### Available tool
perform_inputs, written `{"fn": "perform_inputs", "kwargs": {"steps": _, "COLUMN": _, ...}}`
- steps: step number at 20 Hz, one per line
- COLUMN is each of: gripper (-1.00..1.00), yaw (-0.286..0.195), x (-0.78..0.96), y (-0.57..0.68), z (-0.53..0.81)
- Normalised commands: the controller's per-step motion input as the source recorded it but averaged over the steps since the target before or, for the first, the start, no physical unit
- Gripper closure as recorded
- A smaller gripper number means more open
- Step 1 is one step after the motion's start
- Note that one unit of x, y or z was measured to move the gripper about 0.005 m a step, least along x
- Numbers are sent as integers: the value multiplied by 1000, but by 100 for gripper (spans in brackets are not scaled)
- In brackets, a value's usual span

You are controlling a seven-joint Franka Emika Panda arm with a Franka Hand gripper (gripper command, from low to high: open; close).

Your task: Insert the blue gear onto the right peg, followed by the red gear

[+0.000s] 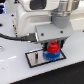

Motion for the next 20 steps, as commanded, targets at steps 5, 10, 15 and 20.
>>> {"fn": "perform_inputs", "kwargs": {"steps": 5, "gripper": 100, "yaw": 0, "x": 128, "y": -11, "z": 113}}
{"fn": "perform_inputs", "kwargs": {"steps": 10, "gripper": 100, "yaw": 0, "x": 213, "y": -67, "z": -82}}
{"fn": "perform_inputs", "kwargs": {"steps": 15, "gripper": 100, "yaw": 0, "x": 226, "y": -87, "z": -136}}
{"fn": "perform_inputs", "kwargs": {"steps": 20, "gripper": 100, "yaw": 0, "x": 220, "y": -93, "z": -209}}
